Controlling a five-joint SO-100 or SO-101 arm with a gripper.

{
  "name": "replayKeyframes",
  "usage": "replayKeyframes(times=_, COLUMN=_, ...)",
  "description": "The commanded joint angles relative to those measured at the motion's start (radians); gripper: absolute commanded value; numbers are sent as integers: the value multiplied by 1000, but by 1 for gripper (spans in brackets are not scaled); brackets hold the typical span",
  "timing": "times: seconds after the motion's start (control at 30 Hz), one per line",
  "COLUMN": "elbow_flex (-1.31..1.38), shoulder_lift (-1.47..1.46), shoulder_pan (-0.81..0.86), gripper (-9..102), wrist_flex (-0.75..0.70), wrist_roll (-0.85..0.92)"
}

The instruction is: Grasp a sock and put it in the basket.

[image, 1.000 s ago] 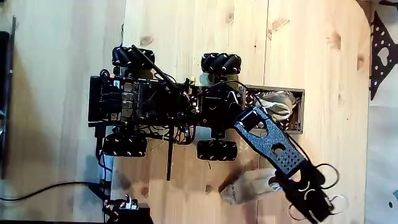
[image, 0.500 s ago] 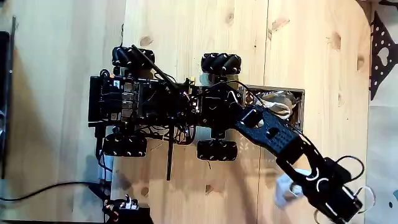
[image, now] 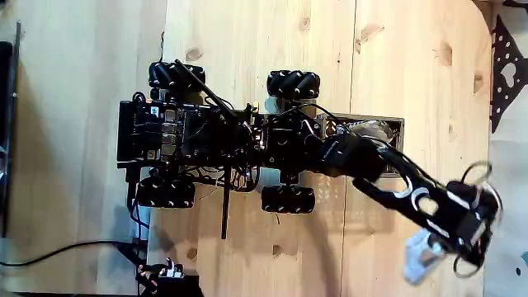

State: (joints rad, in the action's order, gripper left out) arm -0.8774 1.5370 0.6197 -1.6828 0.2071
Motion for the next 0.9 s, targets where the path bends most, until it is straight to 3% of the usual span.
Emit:
replayKeyframes(times=0.0, elbow_flex=-57, shoulder_lift=190, shoulder_pan=-34, gripper=0, wrist_flex=-207, wrist_roll=-121)
replayKeyframes(times=0.17, elbow_flex=-439, shoulder_lift=457, shoulder_pan=-95, gripper=0, wrist_flex=-21, wrist_roll=-199)
replayKeyframes(times=0.43, elbow_flex=-808, shoulder_lift=867, shoulder_pan=-109, gripper=0, wrist_flex=72, wrist_roll=-170)
replayKeyframes(times=0.67, elbow_flex=-894, shoulder_lift=1034, shoulder_pan=-149, gripper=0, wrist_flex=78, wrist_roll=-181)
replayKeyframes(times=0.87, elbow_flex=-882, shoulder_lift=1127, shoulder_pan=-298, gripper=0, wrist_flex=86, wrist_roll=-279)
